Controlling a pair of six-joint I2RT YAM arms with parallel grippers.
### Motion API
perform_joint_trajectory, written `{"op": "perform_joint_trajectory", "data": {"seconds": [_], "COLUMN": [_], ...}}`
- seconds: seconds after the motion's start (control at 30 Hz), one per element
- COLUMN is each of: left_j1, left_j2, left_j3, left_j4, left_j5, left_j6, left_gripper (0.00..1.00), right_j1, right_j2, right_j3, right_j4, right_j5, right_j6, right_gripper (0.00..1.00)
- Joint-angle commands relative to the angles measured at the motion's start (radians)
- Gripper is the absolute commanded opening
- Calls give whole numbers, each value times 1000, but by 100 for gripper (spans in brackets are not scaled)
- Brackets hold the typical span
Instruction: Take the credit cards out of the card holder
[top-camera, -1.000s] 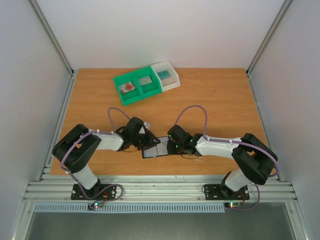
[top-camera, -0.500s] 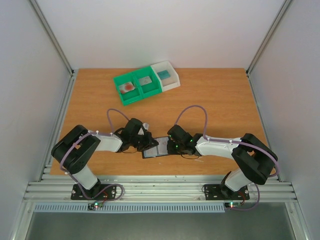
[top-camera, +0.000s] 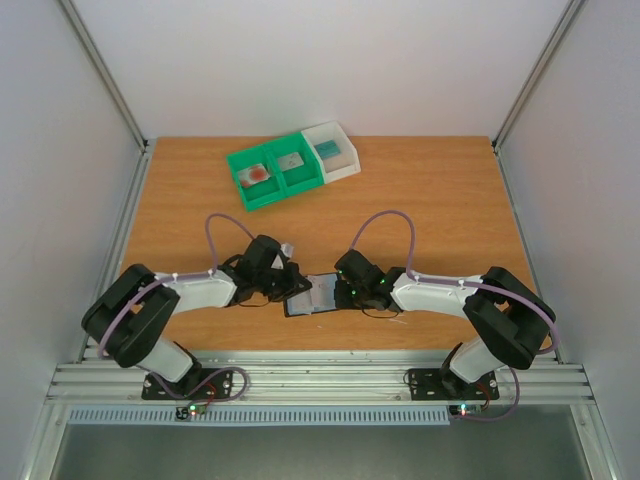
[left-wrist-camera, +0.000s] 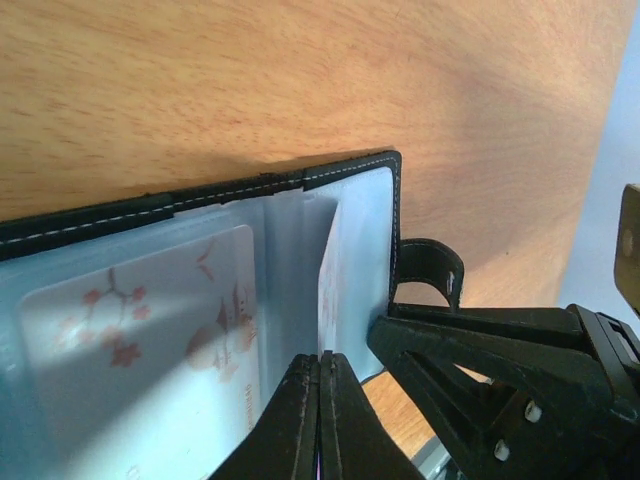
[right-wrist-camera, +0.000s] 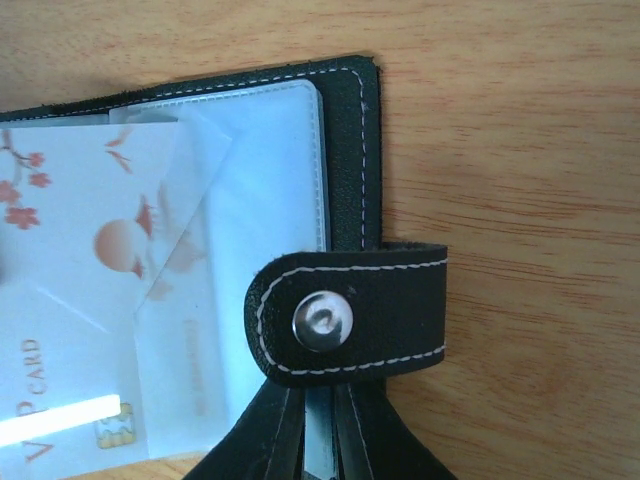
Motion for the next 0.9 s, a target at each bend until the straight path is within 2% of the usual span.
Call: {"op": "perform_joint_trajectory", "data": {"seconds": [0.0, 0.13, 0.33, 0.5, 0.63, 0.87], "left_j1": [2, 2, 2, 2, 2, 3], "left_j2": [-83, -141, -216, -302, -379, -511], "left_j3": [6, 15, 23, 30, 32, 22], "left_j4": [-143, -236, -292, -315, -301, -284], "left_j5": [-92, -154, -186, -177, -129, -44], "left_j6": [78, 107, 130, 141, 160, 187], "left_gripper": [1, 0, 1, 1, 0, 0], "right_j1": [12, 12, 12, 12, 6, -9], "right_j2": [56, 45, -28, -139, -224, -408], "right_j3": [-24, -29, -44, -53, -84, -103], "right_j4": [37, 57, 102, 114, 153, 128], "right_j5": [-29, -43, -82, -115, -157, -207], "right_j6": [14, 3, -6, -22, -5, 6], "right_gripper": [11, 13, 19, 27, 30, 33]}}
